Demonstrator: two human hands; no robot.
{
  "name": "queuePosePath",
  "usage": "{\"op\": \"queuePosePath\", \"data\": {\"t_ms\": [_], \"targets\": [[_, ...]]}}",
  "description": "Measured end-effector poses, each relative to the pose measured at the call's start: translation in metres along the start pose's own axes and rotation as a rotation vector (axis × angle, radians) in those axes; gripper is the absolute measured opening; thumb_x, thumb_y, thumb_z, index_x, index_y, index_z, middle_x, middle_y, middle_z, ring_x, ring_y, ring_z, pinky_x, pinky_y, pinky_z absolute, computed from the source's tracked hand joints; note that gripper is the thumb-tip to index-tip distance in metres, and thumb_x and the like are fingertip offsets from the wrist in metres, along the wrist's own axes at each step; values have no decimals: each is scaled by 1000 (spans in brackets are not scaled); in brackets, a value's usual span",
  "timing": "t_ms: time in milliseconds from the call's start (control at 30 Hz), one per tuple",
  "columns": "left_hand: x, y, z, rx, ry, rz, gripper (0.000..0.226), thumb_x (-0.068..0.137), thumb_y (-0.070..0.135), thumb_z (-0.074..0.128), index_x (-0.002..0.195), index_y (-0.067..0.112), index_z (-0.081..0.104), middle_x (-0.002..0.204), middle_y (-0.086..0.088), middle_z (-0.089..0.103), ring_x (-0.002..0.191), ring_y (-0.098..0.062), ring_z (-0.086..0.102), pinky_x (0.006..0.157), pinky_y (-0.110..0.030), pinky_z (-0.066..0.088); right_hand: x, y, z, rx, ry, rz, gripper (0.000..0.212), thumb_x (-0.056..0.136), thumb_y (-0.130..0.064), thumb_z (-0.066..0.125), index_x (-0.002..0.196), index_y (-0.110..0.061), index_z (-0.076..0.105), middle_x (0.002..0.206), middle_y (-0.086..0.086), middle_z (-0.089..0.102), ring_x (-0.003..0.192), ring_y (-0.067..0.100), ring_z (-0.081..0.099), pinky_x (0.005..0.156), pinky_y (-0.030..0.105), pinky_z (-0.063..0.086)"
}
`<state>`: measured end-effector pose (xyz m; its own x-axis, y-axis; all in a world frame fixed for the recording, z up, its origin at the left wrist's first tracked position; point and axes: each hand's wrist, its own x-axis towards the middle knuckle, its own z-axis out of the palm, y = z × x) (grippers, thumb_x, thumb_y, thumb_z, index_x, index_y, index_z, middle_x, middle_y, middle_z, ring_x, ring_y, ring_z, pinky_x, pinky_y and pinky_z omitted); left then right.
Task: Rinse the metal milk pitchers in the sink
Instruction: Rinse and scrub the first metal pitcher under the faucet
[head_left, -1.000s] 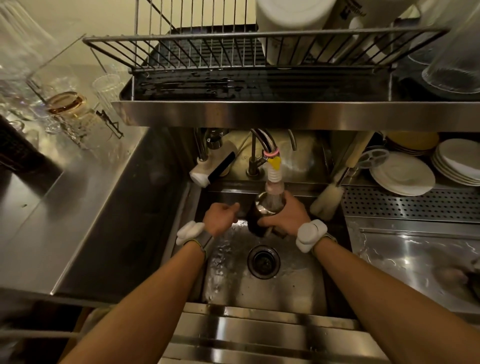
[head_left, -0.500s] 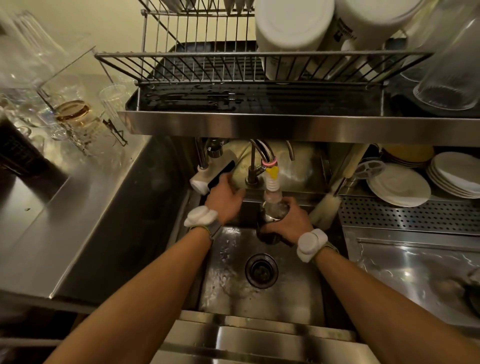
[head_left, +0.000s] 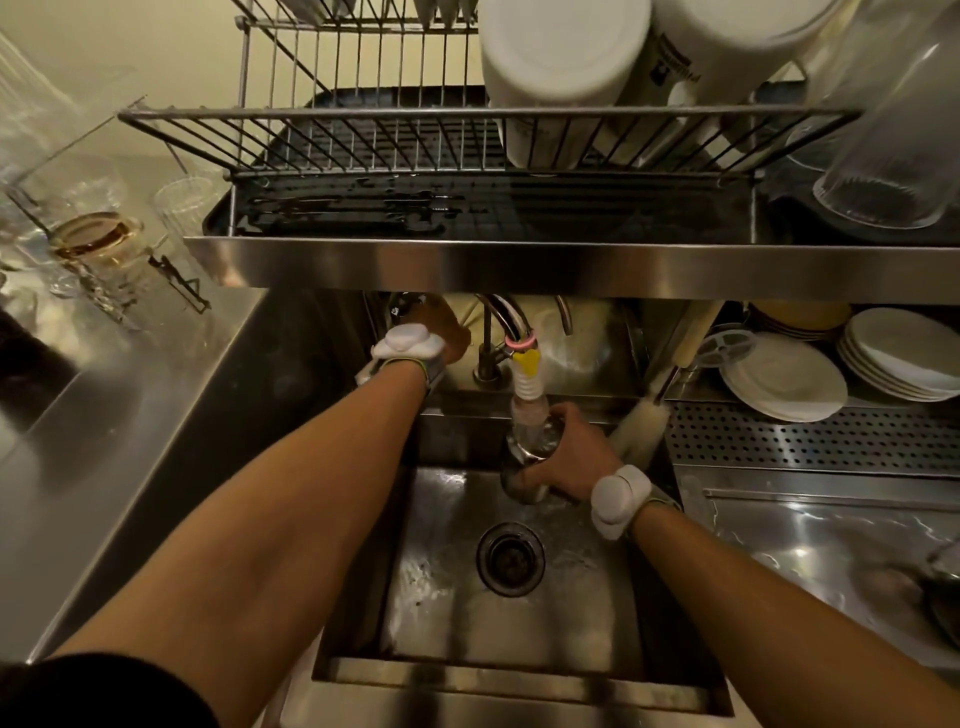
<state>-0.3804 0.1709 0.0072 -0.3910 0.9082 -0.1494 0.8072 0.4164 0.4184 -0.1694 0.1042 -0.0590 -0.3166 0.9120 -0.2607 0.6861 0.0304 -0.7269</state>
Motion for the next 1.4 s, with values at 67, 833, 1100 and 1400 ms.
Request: {"op": "queuePosePath", "data": {"t_ms": [67,833,1100,1400], "targets": [[5,-1,2,-3,7,-7,48,90,27,55,129,-1,50,132,-23,54,121,-39,51,101,-43,43,2,0,0,12,-3,2,109,47,-38,90,138,-15,34,130,3,56,116,22,55,97,36,47],[-2,-8,19,63,187,37,51,89,27,49,135,8,36,124,-20,57,110,-41,57,89,-43,45,3,2,8,16,-9,-25,92,44,-45,85,124,-24,43,113,-5,61,102,17,59,83,29,47],[-3,-13,20,-20,199,119,56,87,25,52,136,17,26,125,-11,59,105,-37,60,83,-41,47,7,5,8,18,-20,-23,96,48,-41,87,131,-20,41,122,-1,60,111,19,57,87,26,43],[13,-27,32,-73,204,160,56,84,26,50,134,19,27,122,-3,62,96,-30,64,71,-30,38,7,11,12,20,8,-3,94,46,-36,87,127,-21,43,117,-2,62,104,16,59,81,23,43]]}}
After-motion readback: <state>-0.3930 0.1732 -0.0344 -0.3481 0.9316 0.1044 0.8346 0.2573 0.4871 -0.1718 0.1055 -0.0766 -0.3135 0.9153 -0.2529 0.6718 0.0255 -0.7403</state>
